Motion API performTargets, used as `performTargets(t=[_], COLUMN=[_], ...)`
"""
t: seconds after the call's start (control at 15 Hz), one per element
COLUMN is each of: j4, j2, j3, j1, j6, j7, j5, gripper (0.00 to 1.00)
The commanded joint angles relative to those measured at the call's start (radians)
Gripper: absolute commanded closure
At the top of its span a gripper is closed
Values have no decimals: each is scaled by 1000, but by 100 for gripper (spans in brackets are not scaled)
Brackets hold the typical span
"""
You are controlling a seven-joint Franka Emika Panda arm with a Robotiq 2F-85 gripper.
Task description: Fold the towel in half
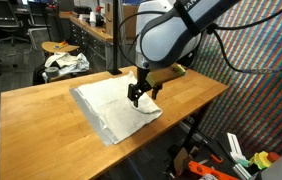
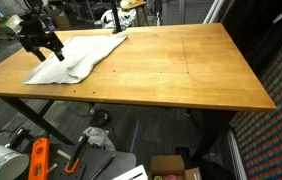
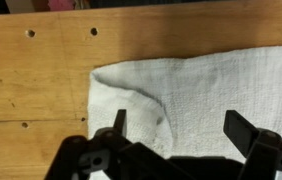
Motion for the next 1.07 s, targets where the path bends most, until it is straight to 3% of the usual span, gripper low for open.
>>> performTargets(t=[0.0,0.47,1.0], j4=[49,133,253], j2=[23,133,285], j3=[10,0,-42], j1=[28,32,30], j6=[-17,48,40], j7=[-22,-8,6], j5=[107,146,118], gripper=[0,0,0])
